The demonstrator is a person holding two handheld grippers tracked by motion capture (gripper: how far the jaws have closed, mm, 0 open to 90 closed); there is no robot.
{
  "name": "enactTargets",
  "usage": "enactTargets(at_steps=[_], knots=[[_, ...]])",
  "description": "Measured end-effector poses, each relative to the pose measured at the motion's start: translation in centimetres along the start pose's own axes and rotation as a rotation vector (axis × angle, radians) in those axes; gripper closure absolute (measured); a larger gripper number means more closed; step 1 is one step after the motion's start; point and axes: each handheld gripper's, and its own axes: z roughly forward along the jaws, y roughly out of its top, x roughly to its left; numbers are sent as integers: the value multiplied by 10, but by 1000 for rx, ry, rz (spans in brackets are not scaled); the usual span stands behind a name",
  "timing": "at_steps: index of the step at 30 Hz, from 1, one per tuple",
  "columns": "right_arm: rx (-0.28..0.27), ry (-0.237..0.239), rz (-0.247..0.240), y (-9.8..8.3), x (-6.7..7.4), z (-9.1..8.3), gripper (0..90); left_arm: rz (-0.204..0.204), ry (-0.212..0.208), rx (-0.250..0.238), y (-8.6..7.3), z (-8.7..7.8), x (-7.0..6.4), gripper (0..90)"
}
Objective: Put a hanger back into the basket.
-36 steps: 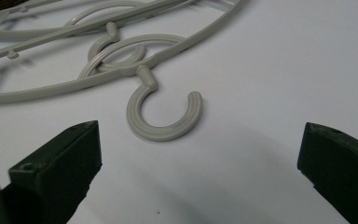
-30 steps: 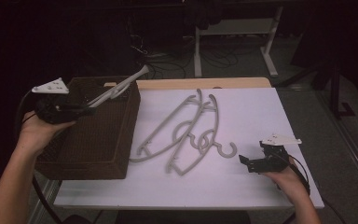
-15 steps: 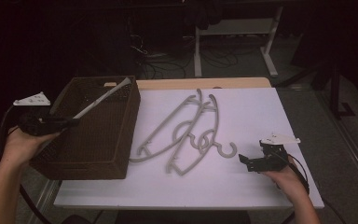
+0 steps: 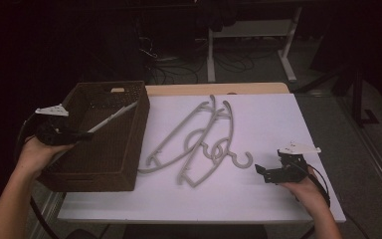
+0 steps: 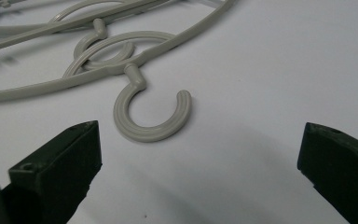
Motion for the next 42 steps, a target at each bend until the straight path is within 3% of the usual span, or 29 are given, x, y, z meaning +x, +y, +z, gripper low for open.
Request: enactTargets(at_steps=[3, 6, 8, 10, 11, 23, 32, 42], knots=[[-1, -1, -3, 0, 0, 0, 0, -16, -27, 0, -5, 5, 4, 820], [0, -2, 0, 0, 0, 0, 0, -11, -15, -15, -9, 4, 5, 809], [-1, -2, 2, 0, 0, 0, 0, -15, 13, -13, -11, 3, 7, 700], [-1, -1, 2, 0, 0, 0, 0, -15, 13, -13, -11, 3, 7, 687], [-1, -2, 0, 1, 0, 0, 0, -21, 22, -24, -12, 1, 8, 639], [-2, 2, -5, 1, 1, -1, 0, -20, 13, -110, -2, -1, 2, 321], [-7, 4, -8, 2, 1, -2, 0, -22, -9, -170, 16, -1, -15, 207], [-2, 12, -15, 4, 3, 1, 0, 11, -33, -214, 47, 0, -47, 125]])
